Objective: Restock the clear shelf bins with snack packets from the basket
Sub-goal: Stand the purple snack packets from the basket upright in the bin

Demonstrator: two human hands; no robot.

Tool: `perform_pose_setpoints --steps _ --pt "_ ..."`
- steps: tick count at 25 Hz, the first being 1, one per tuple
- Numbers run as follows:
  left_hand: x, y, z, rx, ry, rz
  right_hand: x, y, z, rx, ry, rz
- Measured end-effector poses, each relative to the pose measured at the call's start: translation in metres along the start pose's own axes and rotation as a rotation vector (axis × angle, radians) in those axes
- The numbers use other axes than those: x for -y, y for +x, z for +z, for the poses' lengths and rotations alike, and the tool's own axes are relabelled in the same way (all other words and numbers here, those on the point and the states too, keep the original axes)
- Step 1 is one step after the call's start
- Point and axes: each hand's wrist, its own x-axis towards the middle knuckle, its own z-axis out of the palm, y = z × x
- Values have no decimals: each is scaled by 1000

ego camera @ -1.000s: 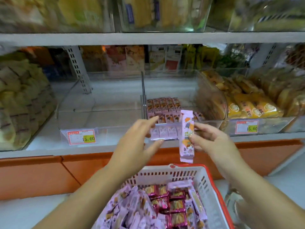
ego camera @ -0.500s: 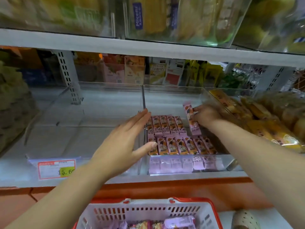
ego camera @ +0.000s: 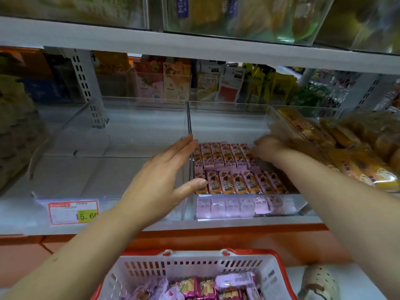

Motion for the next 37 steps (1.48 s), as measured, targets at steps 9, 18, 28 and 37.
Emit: perform_pose_setpoints --steps 9,18,28,37 --pt "-36 -112 46 24 35 253 -53 -207 57 -371 415 -616" --pt "-27 -242 152 807 177 -85 -114 -314 231 765 263 -188" --pt "-26 -224 161 671 -30 -252 -121 -284 224 726 886 328" --pt "-40 -195 150 503 -781 -686 -126 -282 191 915 1422 440"
